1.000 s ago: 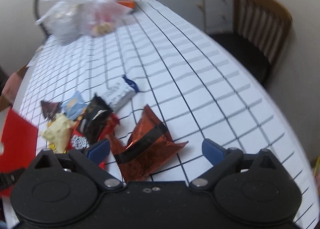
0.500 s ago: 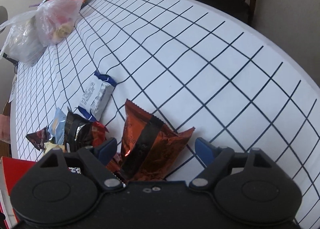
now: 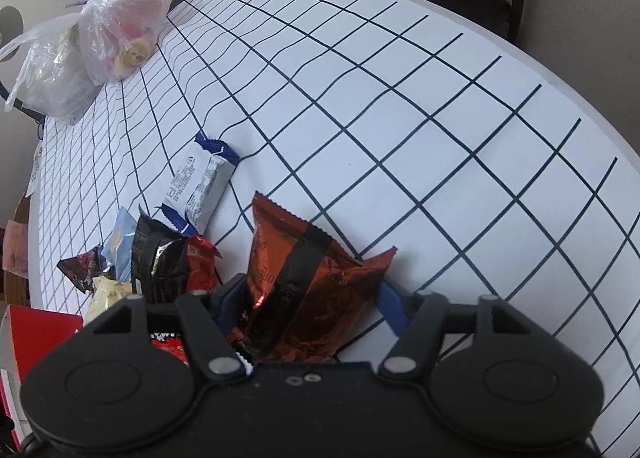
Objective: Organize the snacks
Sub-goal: 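Grasp the red-black chip bag with the right gripper while the left grasps the blue candy stick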
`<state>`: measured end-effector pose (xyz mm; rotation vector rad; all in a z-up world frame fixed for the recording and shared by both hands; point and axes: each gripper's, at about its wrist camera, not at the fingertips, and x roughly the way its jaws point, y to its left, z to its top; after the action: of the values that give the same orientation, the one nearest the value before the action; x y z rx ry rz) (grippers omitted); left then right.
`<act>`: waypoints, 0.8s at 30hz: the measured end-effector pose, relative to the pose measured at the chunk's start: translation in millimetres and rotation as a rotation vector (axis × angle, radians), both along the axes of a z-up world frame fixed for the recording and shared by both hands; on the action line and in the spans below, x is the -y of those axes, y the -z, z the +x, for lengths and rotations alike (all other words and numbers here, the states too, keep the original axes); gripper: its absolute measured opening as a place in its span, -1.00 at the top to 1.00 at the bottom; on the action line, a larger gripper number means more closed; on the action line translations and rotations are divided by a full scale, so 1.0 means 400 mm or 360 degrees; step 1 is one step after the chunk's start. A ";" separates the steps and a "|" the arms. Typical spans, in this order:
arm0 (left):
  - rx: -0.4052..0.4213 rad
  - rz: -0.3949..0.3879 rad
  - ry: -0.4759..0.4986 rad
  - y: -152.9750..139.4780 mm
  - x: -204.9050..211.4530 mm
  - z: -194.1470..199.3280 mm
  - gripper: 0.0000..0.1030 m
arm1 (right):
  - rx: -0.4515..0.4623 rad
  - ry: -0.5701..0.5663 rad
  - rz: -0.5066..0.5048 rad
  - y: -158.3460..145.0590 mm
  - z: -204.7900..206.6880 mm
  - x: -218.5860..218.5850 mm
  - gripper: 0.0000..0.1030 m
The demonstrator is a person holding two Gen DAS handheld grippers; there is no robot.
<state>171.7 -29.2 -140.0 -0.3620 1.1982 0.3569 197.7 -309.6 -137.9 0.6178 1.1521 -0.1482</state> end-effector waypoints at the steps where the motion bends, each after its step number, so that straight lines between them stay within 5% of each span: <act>1: 0.0003 0.0002 -0.0001 -0.001 -0.001 -0.001 0.17 | 0.0004 -0.0005 -0.0005 -0.002 0.000 -0.002 -0.20; 10: 0.0008 0.0006 0.0029 -0.004 -0.008 -0.019 0.78 | 0.0054 -0.0060 -0.0067 -0.014 -0.014 -0.018 -0.01; 24: 0.0035 -0.0087 0.0057 -0.041 -0.017 -0.063 0.78 | 0.0135 -0.0161 -0.0139 -0.080 -0.081 -0.019 0.09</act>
<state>146.6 -22.5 -123.6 -0.3902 1.1929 0.2889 165.5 -302.2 -105.8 0.4834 1.0864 -0.0846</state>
